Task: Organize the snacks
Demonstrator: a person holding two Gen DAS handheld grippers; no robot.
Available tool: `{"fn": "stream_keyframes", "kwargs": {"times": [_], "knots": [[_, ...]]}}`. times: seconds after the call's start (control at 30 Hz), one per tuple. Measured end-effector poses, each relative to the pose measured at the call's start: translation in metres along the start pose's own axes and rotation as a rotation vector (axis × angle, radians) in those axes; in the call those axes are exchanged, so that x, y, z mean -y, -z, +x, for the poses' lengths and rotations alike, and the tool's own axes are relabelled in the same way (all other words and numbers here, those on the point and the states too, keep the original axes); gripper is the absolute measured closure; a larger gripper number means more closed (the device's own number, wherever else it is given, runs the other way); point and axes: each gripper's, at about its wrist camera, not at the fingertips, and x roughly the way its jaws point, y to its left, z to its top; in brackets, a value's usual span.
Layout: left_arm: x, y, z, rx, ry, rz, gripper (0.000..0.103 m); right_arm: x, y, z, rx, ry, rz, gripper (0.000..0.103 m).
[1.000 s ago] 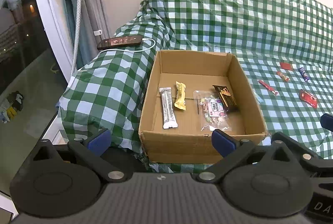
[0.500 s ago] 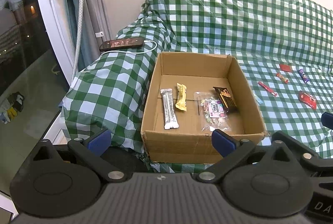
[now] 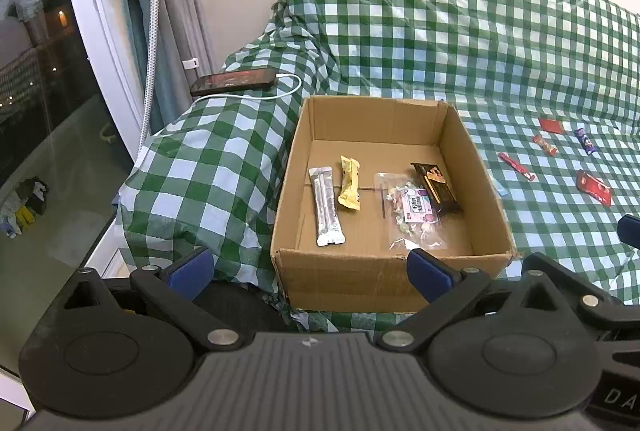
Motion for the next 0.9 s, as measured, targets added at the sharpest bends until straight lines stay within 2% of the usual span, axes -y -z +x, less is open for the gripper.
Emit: {"fn": "stream_keyframes", "kwargs": {"times": [0.9], "knots": [[0.019, -0.002, 0.036, -0.09, -0.009, 0.063, 0.0, 0.027, 0.009, 0.032, -0.087, -0.02, 0.054, 0.003]]}}
